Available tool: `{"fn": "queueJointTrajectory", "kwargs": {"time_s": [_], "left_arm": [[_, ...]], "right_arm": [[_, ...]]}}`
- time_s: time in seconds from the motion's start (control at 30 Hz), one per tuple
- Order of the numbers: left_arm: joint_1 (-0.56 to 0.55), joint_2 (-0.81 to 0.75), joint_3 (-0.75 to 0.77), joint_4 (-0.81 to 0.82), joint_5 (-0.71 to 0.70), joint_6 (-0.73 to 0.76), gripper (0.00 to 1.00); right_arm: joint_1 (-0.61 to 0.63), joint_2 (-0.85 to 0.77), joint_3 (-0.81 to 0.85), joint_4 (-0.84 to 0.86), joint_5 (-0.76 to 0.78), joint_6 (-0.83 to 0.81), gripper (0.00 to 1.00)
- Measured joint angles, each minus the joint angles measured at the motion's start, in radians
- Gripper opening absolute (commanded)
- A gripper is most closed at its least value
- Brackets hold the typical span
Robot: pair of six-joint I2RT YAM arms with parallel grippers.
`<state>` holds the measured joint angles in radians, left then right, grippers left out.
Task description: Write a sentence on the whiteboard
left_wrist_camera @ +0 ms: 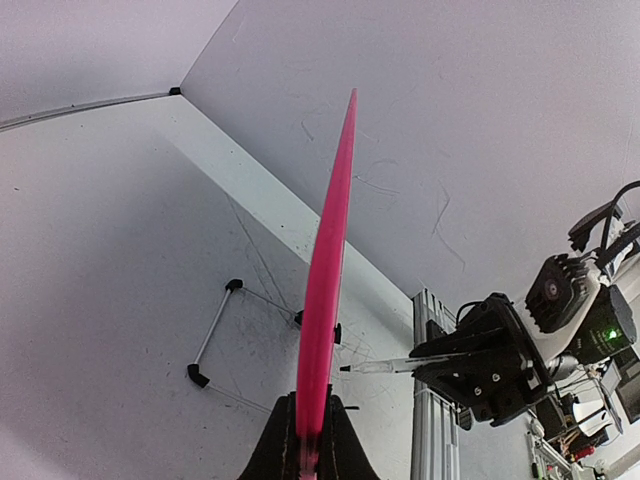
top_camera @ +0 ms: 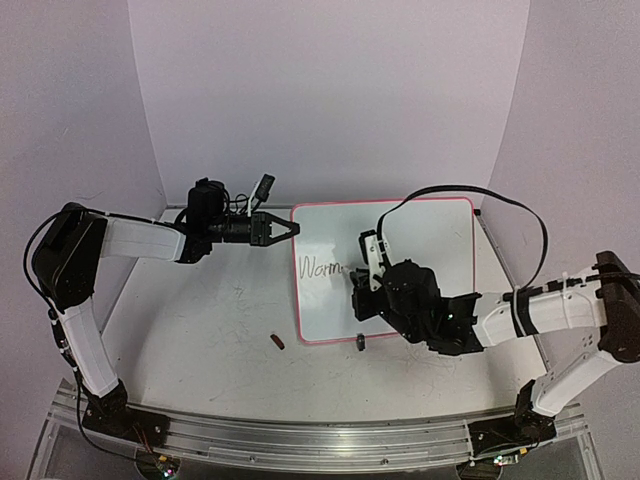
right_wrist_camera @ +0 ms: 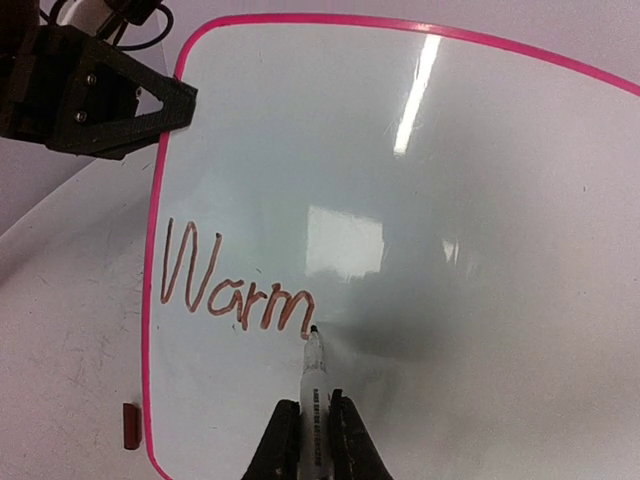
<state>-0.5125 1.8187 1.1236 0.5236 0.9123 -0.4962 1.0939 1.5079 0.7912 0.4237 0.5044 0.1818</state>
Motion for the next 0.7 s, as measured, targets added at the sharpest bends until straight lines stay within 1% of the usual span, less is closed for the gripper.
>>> {"fn": "queueJointTrajectory", "kwargs": {"time_s": [0.27,0.43,0.7], "left_arm": [[0.000,0.000,0.000,0.000,0.000,0.000,0.00],[0.000,0.000,0.000,0.000,0.000,0.000,0.00],[-0.001,0.000,0.000,0.000,0.000,-0.001,0.00]], "right_arm": [[-0.007,-0.120,0.001,-0.001,-0.021,-0.083,0.00],[-0.017,-0.126,-0.002,0.027,-0.042,-0.131,0.00],[-0.020,-0.126,-0.044,0.088,-0.057,-0.148,0.00]]}}
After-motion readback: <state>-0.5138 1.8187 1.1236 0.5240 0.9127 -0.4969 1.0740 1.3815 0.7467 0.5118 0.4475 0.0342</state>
